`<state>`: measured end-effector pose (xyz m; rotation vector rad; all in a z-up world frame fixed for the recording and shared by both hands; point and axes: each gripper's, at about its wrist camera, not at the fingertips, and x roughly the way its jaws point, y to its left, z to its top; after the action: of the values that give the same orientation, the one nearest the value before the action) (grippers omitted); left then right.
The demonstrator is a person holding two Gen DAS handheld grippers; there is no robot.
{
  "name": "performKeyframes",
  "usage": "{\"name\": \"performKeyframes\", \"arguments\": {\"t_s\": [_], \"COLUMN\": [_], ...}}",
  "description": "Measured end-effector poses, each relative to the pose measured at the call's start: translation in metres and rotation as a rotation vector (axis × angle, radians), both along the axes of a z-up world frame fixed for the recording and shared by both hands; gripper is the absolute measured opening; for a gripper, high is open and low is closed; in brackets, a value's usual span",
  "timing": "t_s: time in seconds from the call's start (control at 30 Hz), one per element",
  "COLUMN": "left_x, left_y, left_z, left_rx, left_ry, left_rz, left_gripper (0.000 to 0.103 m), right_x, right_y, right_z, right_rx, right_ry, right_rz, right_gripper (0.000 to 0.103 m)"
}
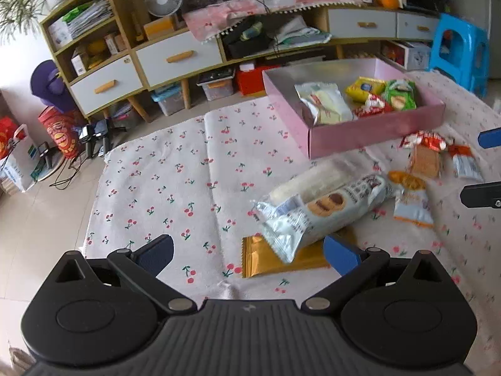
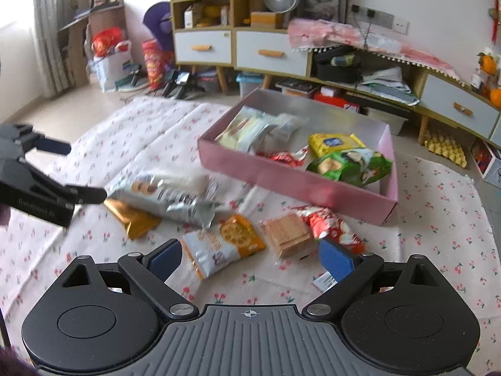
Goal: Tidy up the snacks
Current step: 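Move both tools back over the remaining snacks, then grasp the chocolate cake roll pack with left tool while right tool grasps orange lotus-chip pack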
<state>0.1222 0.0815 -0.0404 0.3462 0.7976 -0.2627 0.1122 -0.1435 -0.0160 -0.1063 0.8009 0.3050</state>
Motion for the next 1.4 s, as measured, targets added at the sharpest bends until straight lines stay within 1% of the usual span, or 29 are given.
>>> {"name": "performKeyframes", "arguments": {"t_s": [0.1,0.2,0.33,0.43,0.63,0.73,0.83,0.9,0.97,1.1,1.13,1.23,1.4], "left_x": [0.002,0.006,0.007,0.010,0.017,0.023,0.027,0.029,0.030,0.030,0.029,0.027,0.023], "left_y": [0.006,0.011,0.017,0.015,-0.003,-0.015,-0.026,-0.031,-0.034,-0.037,-0.037,-0.037,-0.035], "left_z": [-0.008,-0.013,-0.013,-0.010,-0.005,-0.007,-0.012,-0.014,-0.015,-0.019,-0.021,-0.023,-0.023], "left_rx": [0.004,0.009,-0.026,-0.038,-0.060,-0.053,-0.048,-0.052,-0.064,-0.070,-0.065,-0.043,-0.038], "left_ry": [0.027,0.051,0.060,0.034,-0.021,-0.014,0.015,0.036,0.057,0.107,0.110,0.127,0.146], "left_rz": [-0.012,0.008,0.030,0.018,-0.063,-0.113,-0.146,-0.159,-0.174,-0.192,-0.196,-0.198,-0.205], "left_gripper": [0.102,0.102,0.102,0.102,0.099,0.093,0.086,0.084,0.080,0.074,0.073,0.063,0.057], "right_x": [-0.001,-0.003,-0.005,-0.002,0.006,0.014,0.022,0.026,0.029,0.034,0.035,0.036,0.035], "right_y": [0.007,0.016,0.029,0.035,0.047,0.050,0.051,0.051,0.051,0.047,0.046,0.041,0.037], "right_z": [-0.008,-0.013,-0.015,-0.016,-0.020,-0.023,-0.028,-0.030,-0.032,-0.037,-0.038,-0.042,-0.044], "right_rx": [-0.025,-0.056,-0.080,-0.070,-0.040,-0.017,0.000,-0.001,-0.005,-0.005,-0.007,-0.022,-0.039], "right_ry": [0.021,0.027,0.022,0.034,0.071,0.089,0.111,0.119,0.122,0.139,0.142,0.151,0.159], "right_rz": [0.019,0.051,0.093,0.105,0.104,0.081,0.053,0.041,0.033,0.018,0.014,0.000,-0.007], "right_gripper": [0.096,0.096,0.096,0.096,0.096,0.096,0.096,0.096,0.096,0.096,0.096,0.096,0.096]}}
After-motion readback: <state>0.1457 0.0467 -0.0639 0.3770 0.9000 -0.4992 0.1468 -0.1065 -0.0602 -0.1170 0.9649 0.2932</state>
